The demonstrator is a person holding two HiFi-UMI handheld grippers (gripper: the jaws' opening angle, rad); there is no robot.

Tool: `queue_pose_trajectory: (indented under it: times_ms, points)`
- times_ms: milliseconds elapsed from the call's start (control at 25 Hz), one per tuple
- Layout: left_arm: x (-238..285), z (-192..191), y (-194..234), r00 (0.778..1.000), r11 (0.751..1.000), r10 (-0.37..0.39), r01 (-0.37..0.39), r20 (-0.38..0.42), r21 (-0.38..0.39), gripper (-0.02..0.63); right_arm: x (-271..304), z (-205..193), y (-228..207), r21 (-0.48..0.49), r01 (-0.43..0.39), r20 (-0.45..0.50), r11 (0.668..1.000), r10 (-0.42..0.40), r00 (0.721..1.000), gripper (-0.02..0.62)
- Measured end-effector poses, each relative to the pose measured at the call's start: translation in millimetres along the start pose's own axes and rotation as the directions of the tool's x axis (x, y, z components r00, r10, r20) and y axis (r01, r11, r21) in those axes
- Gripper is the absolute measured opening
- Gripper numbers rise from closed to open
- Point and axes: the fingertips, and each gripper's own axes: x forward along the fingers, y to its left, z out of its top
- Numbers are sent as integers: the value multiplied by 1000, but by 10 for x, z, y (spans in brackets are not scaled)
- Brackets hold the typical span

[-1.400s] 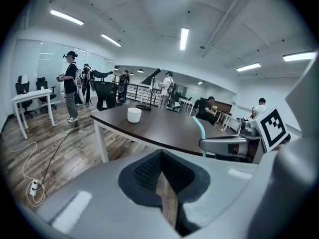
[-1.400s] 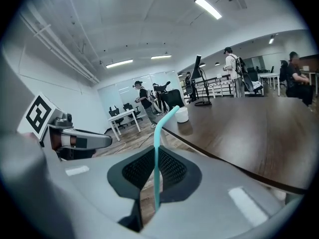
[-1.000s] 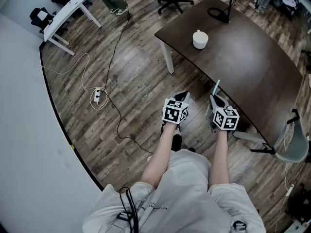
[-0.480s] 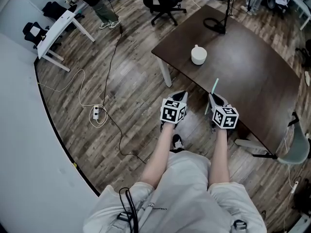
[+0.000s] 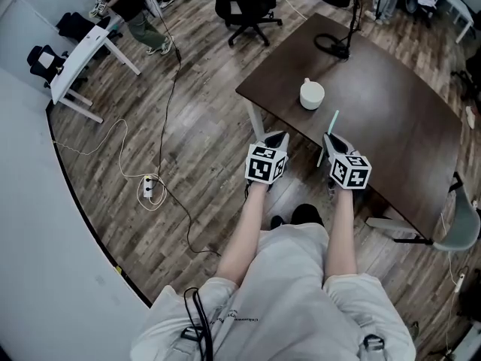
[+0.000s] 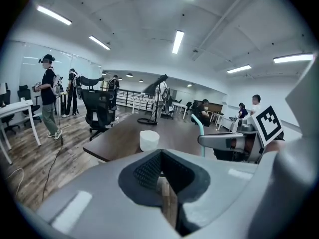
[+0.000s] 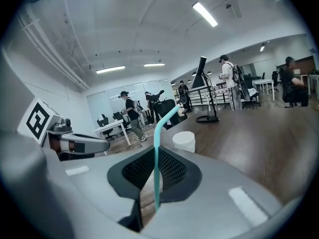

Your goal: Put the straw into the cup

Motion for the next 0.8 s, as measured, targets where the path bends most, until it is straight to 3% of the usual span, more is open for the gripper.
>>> queue_pose_trajectory:
  times_ms: [600, 800]
  points:
    - [159, 12, 283, 1000, 999, -7, 7, -13, -45, 0, 335, 80, 14, -30, -9, -44, 999, 8, 999, 48]
    - [310, 96, 300, 1000, 999, -19, 18, -16, -38, 0, 426, 214, -170, 79, 2, 12, 997, -3, 1000, 48]
